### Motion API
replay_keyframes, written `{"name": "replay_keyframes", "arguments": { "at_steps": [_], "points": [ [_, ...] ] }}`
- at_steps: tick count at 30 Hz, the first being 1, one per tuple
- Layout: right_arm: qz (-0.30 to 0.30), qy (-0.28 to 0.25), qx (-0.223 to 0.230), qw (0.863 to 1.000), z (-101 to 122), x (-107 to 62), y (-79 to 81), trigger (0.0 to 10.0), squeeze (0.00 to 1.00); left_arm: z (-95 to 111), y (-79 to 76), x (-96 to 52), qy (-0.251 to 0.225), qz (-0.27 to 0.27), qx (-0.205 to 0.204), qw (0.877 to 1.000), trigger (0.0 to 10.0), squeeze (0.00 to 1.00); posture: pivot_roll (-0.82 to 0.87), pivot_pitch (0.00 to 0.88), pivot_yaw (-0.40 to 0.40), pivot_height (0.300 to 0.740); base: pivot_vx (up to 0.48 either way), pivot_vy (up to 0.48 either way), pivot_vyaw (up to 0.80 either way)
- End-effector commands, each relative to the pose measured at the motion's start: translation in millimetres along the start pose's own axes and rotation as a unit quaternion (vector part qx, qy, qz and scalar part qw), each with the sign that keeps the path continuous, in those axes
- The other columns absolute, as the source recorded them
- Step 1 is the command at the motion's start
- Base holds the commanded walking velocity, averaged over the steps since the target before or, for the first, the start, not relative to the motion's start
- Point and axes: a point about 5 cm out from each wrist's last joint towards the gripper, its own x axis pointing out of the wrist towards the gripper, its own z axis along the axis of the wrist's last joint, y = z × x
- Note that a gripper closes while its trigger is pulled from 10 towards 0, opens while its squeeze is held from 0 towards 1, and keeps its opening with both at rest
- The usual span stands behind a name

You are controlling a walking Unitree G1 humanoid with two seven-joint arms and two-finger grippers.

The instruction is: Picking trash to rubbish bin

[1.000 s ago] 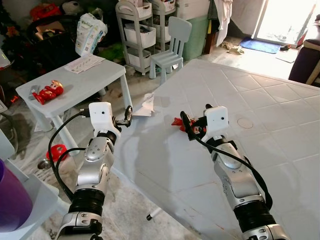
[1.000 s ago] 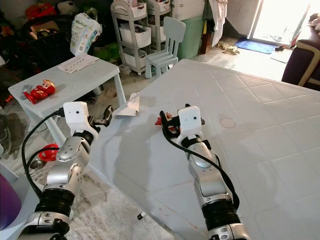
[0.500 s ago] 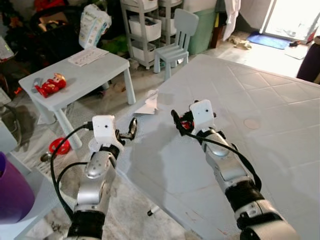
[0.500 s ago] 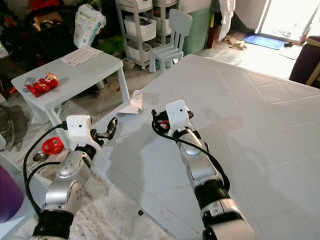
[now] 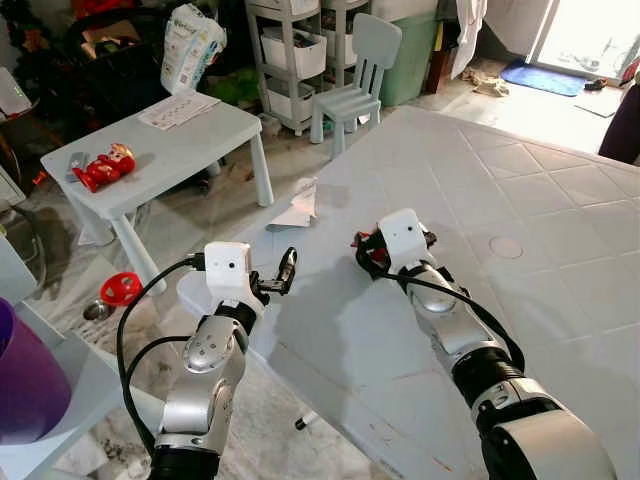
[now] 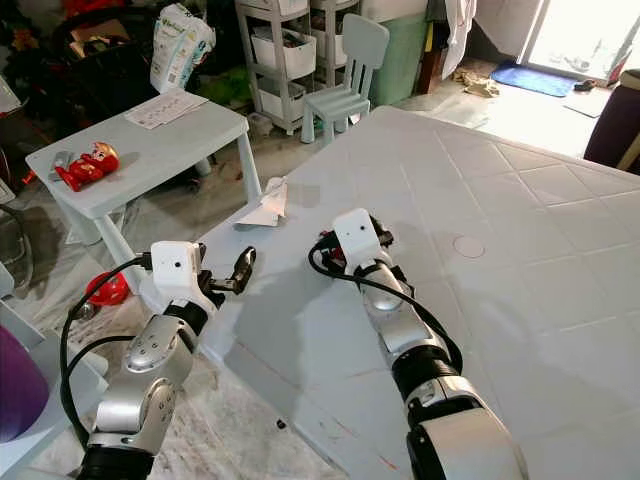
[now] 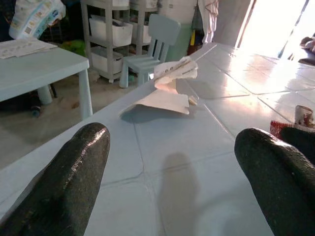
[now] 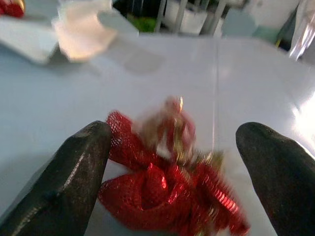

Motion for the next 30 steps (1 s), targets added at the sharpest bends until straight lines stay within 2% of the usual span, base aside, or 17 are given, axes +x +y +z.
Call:
{"name": "replay_keyframes", "arguments": {
  "at_steps": [1, 3, 4, 5, 6, 7, 16, 30],
  "points": [
    [0.004, 0.009, 0.016, 1.0, -0.2, 2.0, 1.3, 10.0, 0.0, 7.2, 0.3, 1.0, -0.007, -0.002, 0.005, 1.0, 10.0, 0.0, 0.05, 0.056, 0.022, 0.74, 0.0, 0.0, 0.0],
    [0.013, 0.018, 0.028, 0.999, -4.2, 1.3, 4.3, 10.0, 0.0, 8.1, 0.9, 1.2, -0.007, -0.001, 0.006, 1.0, 10.0, 0.0, 0.05, 0.055, 0.022, 0.74, 0.0, 0.0, 0.0],
    [0.018, 0.024, 0.039, 0.999, -6.6, 0.8, 6.7, 4.4, 0.0, 8.1, 1.2, 1.3, -0.007, -0.001, 0.006, 1.0, 10.0, 0.0, 0.05, 0.054, 0.023, 0.74, 0.0, 0.0, 0.0],
    [0.019, 0.026, 0.041, 0.999, -7.1, 0.7, 7.2, 4.4, 0.0, 8.1, 1.3, 1.3, -0.007, -0.001, 0.007, 1.0, 10.0, 0.0, 0.05, 0.054, 0.023, 0.74, 0.0, 0.0, 0.0],
    [0.019, 0.025, 0.044, 0.999, -7.2, 0.6, 7.6, 1.2, 0.0, 8.1, 1.4, 1.3, -0.007, -0.001, 0.007, 1.0, 10.0, 0.0, 0.05, 0.053, 0.023, 0.74, 0.0, 0.0, 0.0],
    [0.022, 0.023, 0.05, 0.998, -6.8, 0.7, 8.9, 0.0, 0.0, 8.1, 1.2, 1.1, -0.007, -0.001, 0.007, 1.0, 10.0, 0.0, 0.05, 0.053, 0.024, 0.74, 0.0, 0.0, 0.0],
    [0.026, 0.014, 0.058, 0.998, -5.3, 1.1, 10.4, 0.0, 0.0, 7.8, -0.9, 1.9, -0.005, -0.001, 0.006, 1.0, 10.0, 0.0, 0.05, 0.049, 0.024, 0.74, 0.0, 0.0, 0.0],
    [-0.003, -0.017, 0.071, 0.997, -4.0, -3.0, 2.8, 0.0, 0.0, 10.0, 1.6, 6.5, -0.008, 0.002, 0.008, 1.0, 10.0, 0.0, 0.03, 0.048, 0.022, 0.74, 0.0, 0.0, 0.0]
  ]
}}
